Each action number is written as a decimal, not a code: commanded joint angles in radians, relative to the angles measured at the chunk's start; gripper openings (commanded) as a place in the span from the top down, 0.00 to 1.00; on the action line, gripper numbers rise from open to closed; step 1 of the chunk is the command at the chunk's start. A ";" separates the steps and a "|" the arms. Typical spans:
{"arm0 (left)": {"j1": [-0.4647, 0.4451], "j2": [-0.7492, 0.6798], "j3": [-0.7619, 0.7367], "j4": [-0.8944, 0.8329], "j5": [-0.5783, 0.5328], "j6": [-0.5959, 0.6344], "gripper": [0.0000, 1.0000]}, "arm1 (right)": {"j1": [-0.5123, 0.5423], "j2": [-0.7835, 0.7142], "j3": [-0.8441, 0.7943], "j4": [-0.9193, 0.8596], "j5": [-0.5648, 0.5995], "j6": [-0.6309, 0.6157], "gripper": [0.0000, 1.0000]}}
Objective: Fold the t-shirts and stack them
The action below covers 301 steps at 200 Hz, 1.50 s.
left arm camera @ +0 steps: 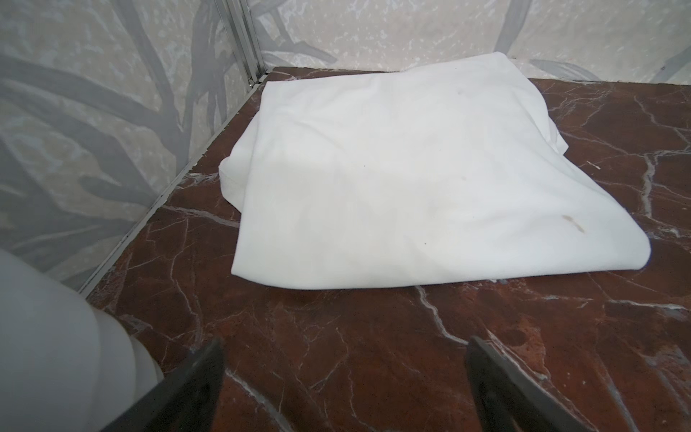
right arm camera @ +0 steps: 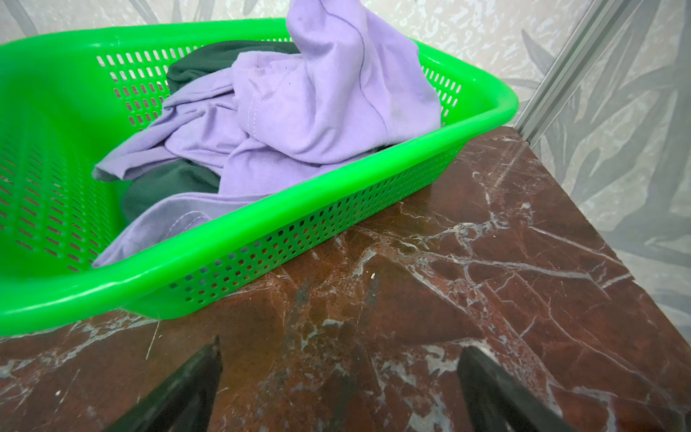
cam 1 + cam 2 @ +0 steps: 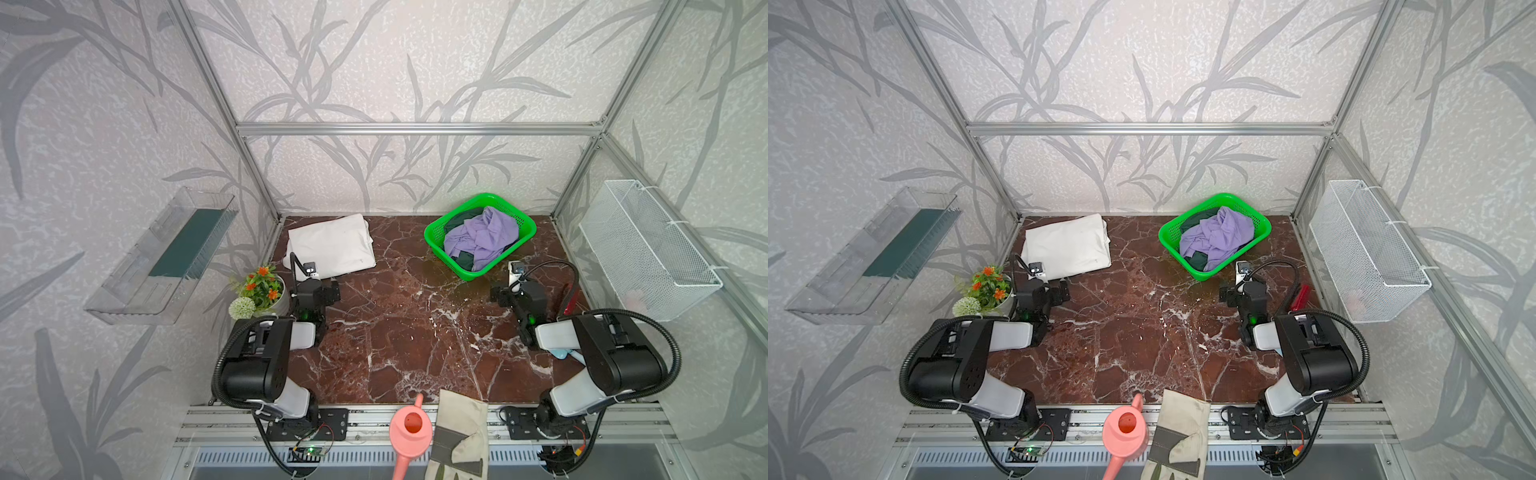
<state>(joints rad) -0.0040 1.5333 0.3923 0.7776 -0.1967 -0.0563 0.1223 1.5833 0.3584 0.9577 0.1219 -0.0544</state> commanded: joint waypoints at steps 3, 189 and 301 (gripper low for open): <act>0.006 -0.015 0.025 0.002 0.008 -0.004 0.01 | 0.002 -0.001 0.014 0.023 -0.004 -0.005 0.01; 0.007 -0.015 0.025 0.003 0.009 -0.004 0.01 | 0.002 0.000 0.014 0.023 -0.004 -0.006 0.01; -0.009 -0.149 0.020 -0.087 -0.069 -0.005 0.01 | 0.148 -0.107 -0.062 0.117 0.255 -0.125 0.01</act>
<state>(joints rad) -0.0032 1.5185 0.3923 0.7689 -0.1913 -0.0555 0.1635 1.5749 0.3466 0.9791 0.1753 -0.0776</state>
